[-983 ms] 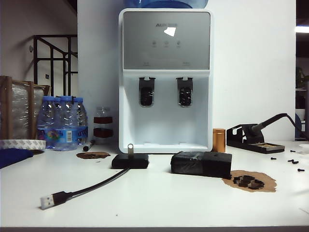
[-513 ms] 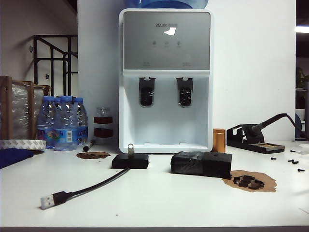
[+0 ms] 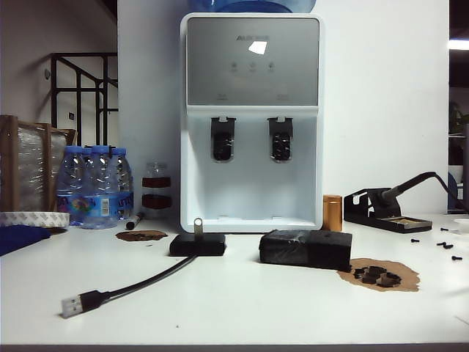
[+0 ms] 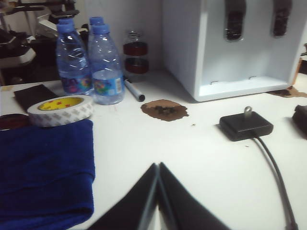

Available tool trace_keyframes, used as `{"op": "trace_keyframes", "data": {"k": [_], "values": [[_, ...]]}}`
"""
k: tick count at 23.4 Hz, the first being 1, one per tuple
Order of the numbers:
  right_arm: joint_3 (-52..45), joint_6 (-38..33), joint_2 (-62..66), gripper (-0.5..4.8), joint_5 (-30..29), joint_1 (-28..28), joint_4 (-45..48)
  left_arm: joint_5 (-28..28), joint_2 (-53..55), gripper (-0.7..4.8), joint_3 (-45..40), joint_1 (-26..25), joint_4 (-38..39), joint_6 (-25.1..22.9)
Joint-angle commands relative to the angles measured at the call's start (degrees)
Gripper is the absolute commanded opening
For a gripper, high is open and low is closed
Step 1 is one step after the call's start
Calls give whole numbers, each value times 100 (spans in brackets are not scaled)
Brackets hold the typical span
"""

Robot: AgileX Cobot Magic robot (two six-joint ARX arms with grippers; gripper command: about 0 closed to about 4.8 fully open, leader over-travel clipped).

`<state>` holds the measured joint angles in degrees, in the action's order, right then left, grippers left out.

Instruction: Take the USB flash drive out of the black sponge and insert it into the slot on top of the black USB adpator box.

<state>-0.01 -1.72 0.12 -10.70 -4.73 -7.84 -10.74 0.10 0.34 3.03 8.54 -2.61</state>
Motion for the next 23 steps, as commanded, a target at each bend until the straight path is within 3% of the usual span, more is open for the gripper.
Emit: {"op": "trace_keyframes", "data": {"k": [1,23], "values": [[-22,-22,2,-1,-9,-4,74,-160,-2,-4,-7,-2,39,-94],[-22,-22,2,-1,-15,-4,76,-238,-2,-4,-4,-2,2,-146]]}}
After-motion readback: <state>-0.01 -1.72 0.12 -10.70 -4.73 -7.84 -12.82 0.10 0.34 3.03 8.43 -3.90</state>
